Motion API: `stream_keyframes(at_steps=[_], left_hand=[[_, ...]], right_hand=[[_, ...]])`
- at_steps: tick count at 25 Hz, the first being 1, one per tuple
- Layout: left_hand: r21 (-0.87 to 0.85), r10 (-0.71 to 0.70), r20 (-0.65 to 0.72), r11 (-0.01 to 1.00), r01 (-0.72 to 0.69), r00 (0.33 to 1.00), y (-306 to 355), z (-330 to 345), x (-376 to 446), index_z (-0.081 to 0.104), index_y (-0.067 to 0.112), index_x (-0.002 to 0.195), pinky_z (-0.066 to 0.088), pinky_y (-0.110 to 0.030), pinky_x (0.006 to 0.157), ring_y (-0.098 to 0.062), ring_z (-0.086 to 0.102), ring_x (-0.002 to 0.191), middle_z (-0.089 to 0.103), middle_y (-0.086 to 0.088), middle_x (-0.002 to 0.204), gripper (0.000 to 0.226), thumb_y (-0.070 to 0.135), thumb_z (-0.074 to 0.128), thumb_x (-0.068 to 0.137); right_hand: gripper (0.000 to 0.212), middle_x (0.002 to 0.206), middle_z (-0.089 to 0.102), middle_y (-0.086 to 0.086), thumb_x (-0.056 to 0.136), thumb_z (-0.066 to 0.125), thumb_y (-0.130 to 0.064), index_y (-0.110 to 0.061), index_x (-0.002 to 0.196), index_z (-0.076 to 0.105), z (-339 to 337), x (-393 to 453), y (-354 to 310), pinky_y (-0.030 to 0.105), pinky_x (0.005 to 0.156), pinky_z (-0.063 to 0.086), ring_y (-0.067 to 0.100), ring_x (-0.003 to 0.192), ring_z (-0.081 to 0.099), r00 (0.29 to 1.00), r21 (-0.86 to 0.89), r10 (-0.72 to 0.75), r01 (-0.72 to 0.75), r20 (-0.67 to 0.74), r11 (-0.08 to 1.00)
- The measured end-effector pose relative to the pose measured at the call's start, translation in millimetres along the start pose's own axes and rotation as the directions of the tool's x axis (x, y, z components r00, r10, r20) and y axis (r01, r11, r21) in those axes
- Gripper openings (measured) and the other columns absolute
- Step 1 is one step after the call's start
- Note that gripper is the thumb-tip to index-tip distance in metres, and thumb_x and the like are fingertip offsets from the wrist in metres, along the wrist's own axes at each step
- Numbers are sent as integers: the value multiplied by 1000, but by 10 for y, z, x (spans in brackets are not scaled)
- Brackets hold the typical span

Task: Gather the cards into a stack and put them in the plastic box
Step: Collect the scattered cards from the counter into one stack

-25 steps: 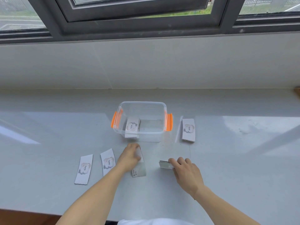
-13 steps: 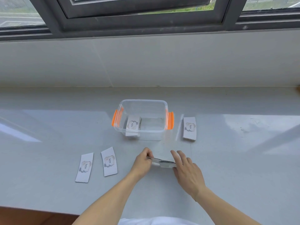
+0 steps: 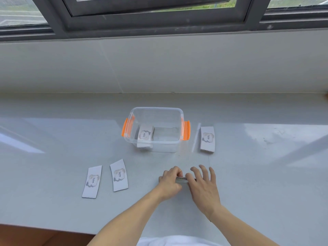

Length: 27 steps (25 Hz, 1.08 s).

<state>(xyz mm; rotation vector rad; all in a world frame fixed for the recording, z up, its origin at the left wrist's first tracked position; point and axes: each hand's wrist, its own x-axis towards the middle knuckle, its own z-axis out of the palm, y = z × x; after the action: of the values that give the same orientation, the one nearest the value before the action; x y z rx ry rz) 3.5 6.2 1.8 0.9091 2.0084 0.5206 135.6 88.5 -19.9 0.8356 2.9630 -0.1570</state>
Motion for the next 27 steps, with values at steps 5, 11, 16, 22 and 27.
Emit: stream_keyframes(at_steps=[5,11,16,22,27], left_hand=[[99,-28,-114,994,40,993,-315,-220,57,49,27,118,33,-38,98,-22,41,117,53,4,122,47,11,53,74],[394,-86,-347,890,228,934,-1239,-1001,-117,36,39,137,26,-42,106,-25,24,133,31,3,145,77,48,66,67],[440,-203,-251,847,299,946,-1609,-1238,-245,16,42,146,22,-45,108,-26,18,139,18,2,152,108,54,67,52],[460,-186,-240,842,280,953,-1563,-1322,-189,16,34,148,31,-39,99,-27,32,125,29,-2,137,118,54,76,49],[285,-110,-293,938,196,950,-1535,-1418,-163,37,22,138,49,-41,87,-28,42,109,29,-2,119,79,28,75,69]], right_hand=[[48,75,56,-1,62,71,2,-23,101,59,-62,56,-30,36,52,38,26,64,52,996,1,15,-15,88,1000],[68,94,54,-2,80,50,0,-40,132,34,-34,95,-1,35,58,33,27,77,48,998,32,15,-17,62,999],[55,97,54,-4,87,51,-8,-40,130,37,-40,80,-35,35,56,33,26,78,48,997,35,34,-36,71,999],[45,99,55,-4,91,48,-13,-39,127,39,-56,60,-84,35,56,34,26,80,49,993,37,72,-76,96,996],[33,97,54,-4,94,45,-14,-34,121,43,-75,83,-89,35,58,35,26,82,49,986,10,92,-94,137,996]])
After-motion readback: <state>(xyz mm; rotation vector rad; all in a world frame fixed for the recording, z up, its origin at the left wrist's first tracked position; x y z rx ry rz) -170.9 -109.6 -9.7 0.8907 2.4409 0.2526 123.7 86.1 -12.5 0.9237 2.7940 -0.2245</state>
